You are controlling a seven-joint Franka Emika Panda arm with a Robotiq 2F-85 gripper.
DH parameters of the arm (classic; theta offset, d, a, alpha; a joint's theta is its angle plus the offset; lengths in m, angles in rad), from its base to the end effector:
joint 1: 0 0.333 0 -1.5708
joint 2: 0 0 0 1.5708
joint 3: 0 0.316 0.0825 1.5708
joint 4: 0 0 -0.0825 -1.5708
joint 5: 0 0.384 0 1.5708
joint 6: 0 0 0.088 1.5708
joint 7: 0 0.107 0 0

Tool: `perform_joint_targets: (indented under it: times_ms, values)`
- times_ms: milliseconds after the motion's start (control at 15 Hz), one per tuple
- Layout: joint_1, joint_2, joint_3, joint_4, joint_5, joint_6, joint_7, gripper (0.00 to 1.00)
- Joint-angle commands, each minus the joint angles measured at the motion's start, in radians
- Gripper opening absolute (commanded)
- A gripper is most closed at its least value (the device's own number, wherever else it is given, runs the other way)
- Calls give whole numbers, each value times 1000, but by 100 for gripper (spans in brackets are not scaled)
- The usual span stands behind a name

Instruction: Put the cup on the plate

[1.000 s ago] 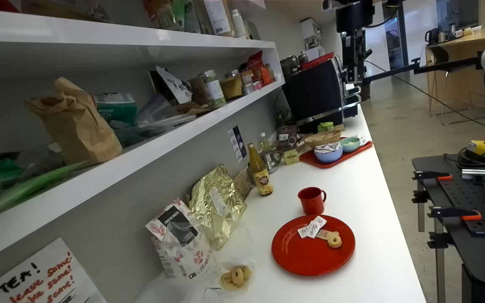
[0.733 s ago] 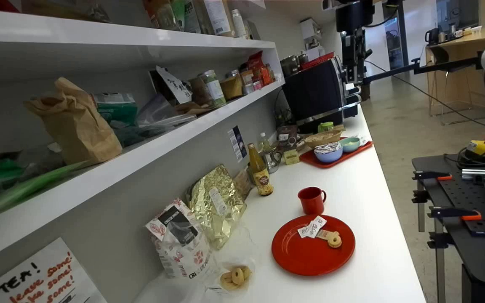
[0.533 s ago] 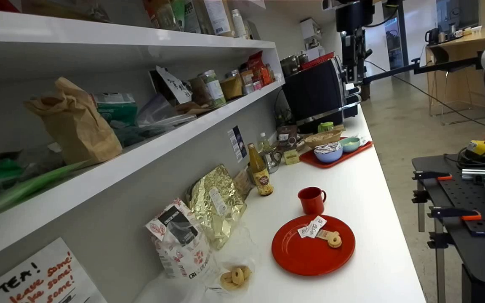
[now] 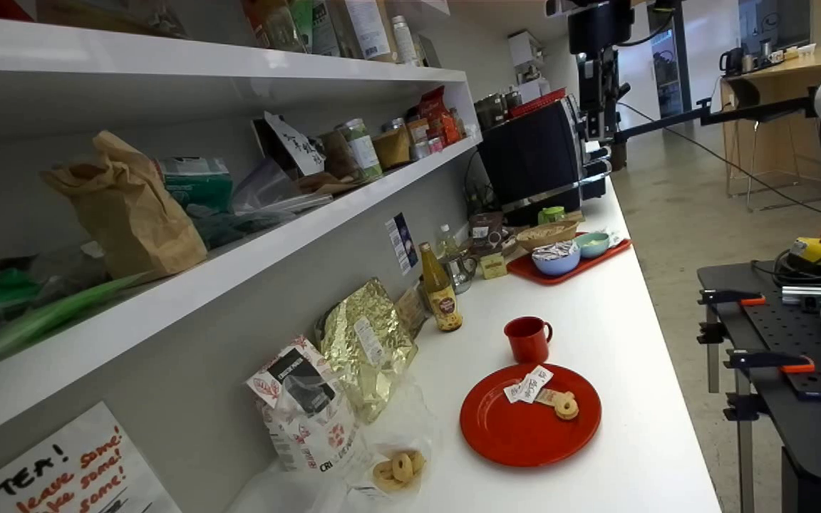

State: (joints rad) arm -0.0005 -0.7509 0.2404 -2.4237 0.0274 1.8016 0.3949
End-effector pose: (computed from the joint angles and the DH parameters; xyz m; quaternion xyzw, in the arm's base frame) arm 0.3272 0.0988 0.5602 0.9904 -0.1061 0.0739 0.0490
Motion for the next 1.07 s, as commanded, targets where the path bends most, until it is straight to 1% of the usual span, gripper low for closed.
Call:
perform_joint_targets:
  times_ms: [0, 200, 400, 667, 1000]
  values:
    - [7, 2, -6, 2, -5, -1, 4, 100]
    - [-15, 47, -35, 43, -11, 29, -9, 100]
    - [-44, 120, -85, 86, -12, 100, -32, 100]
    - [-71, 291, -176, 149, -4, 216, -113, 100]
    - [-85, 546, -259, 254, 1, 270, -187, 100]
